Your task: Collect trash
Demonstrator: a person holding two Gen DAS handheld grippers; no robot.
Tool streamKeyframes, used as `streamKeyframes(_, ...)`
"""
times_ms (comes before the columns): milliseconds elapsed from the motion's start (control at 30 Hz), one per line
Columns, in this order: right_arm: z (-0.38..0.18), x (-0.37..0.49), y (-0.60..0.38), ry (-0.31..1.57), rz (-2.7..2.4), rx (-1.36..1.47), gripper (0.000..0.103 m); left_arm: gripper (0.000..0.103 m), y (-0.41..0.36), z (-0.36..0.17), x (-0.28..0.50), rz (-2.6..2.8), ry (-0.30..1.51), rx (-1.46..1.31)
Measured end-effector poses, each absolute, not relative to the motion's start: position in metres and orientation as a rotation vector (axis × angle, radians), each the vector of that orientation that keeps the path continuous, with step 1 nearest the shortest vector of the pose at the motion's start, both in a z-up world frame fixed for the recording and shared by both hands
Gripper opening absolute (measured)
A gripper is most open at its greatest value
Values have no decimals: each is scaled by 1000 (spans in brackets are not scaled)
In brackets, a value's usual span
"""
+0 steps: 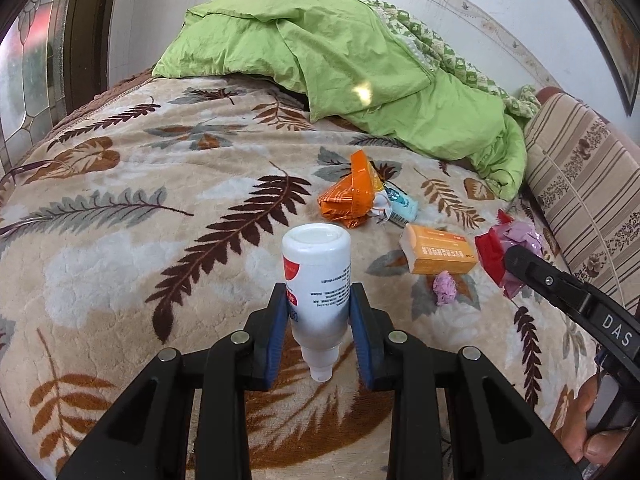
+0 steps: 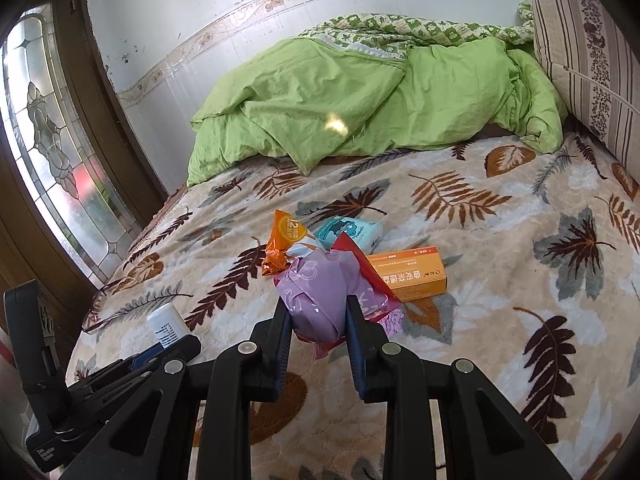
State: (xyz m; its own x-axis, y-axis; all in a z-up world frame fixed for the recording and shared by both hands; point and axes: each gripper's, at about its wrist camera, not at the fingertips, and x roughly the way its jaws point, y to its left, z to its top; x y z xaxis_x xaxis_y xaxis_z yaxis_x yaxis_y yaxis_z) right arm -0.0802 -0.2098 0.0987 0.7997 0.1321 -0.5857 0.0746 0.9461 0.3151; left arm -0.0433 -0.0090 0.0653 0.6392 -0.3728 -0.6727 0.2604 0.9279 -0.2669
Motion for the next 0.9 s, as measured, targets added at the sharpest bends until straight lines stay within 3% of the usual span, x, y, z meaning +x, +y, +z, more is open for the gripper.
streamKeyframes(900,100,-78,-201,642,52,321,27,29,-21,87,-61,-310,654,-18)
